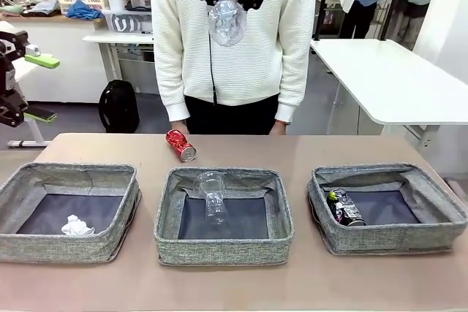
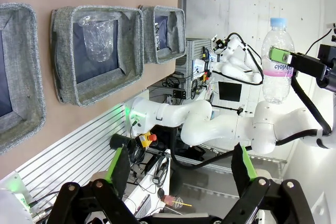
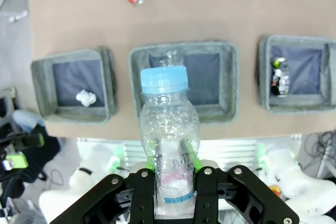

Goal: Sort the waste into the appropriate baskets.
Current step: Place the picked waste into the Fabric basket indicated by the person.

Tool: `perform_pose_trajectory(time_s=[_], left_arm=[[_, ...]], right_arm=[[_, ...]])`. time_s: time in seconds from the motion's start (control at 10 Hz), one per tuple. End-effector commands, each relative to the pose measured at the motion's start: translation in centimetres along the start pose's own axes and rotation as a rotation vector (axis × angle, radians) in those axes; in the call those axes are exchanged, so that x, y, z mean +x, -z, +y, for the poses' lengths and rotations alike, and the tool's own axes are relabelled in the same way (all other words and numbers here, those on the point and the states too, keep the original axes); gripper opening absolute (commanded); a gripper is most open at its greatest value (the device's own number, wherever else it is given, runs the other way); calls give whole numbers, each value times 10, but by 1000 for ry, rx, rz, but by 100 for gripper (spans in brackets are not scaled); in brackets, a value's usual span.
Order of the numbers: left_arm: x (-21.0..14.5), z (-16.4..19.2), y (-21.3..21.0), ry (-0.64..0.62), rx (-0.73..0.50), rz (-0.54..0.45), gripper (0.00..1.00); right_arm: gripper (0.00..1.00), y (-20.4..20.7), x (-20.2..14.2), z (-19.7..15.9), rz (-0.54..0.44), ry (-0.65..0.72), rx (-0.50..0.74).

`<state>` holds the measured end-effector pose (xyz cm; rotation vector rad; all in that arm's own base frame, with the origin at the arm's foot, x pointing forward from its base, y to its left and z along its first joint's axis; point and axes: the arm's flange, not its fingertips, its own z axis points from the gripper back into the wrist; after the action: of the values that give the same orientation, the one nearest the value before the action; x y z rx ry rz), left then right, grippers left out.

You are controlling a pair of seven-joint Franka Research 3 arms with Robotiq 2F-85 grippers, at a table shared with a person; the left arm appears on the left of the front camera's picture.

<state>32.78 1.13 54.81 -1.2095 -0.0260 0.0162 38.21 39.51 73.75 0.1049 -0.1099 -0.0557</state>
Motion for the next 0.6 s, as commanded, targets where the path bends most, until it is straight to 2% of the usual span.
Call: perform_pose_trajectory(time_s=[0.0,0.5], left_arm=[[-2,1,-2,18,7,9,100],[-2,1,-2,18,7,9,100]], right_arm=[[22,-1,-1,0,4,3,0],[22,-1,-1,0,4,3,0]])
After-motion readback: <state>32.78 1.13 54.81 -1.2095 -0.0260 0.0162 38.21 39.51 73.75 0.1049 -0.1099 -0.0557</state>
